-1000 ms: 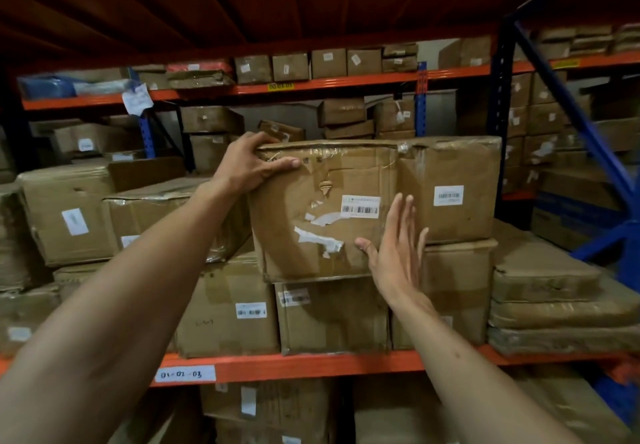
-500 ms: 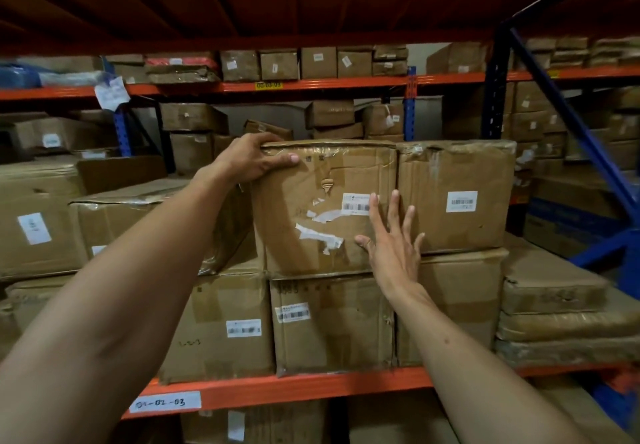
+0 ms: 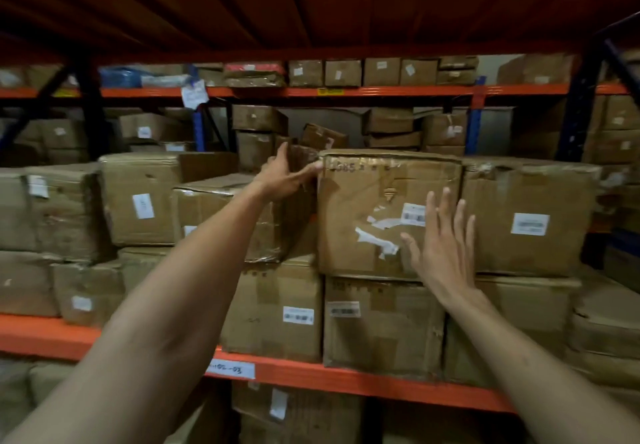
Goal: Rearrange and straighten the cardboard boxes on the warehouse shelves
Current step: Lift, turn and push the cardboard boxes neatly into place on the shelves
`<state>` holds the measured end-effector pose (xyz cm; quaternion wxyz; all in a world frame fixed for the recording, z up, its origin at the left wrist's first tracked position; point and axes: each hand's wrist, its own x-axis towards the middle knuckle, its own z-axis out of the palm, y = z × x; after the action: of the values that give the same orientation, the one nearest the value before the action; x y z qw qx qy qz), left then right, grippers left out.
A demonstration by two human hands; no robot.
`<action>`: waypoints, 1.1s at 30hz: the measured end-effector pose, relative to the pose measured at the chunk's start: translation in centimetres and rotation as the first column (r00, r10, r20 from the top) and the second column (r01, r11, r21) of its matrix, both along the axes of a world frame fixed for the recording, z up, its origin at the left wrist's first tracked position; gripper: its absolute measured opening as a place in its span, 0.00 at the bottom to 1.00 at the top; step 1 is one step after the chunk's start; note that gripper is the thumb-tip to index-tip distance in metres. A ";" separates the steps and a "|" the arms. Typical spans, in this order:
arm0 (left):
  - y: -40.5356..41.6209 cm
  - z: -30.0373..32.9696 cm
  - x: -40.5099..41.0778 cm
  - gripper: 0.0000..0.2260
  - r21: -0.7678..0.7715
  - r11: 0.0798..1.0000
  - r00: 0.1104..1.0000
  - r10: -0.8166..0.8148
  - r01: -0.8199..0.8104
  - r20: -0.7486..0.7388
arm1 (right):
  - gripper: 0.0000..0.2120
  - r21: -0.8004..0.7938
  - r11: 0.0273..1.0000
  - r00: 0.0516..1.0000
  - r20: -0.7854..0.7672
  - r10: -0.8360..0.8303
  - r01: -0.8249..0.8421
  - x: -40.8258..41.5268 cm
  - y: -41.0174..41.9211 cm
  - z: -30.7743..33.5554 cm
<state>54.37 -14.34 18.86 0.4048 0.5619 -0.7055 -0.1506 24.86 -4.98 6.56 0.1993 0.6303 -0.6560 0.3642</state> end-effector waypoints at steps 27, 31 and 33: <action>-6.8 -6.9 25.7 0.52 0.557 0.785 0.828 0.103 0.273 -0.552 | 0.27 0.156 0.778 0.343 0.936 0.080 -0.608 28.2 -12.7 5.0; -6.5 -7.6 24.7 0.42 0.539 0.778 0.785 0.098 0.323 -0.612 | 0.24 0.111 0.824 0.325 0.941 0.092 -0.556 29.1 -11.5 5.0; -5.4 -8.1 23.8 0.37 0.488 0.815 0.747 0.106 0.313 -0.656 | 0.21 0.085 0.846 0.308 0.946 0.097 -0.526 30.1 -10.5 4.9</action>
<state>78.16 -19.77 10.78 0.4295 0.5245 -0.4707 -0.5647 54.92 -15.52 11.46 -0.4010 0.4620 -0.5711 0.5473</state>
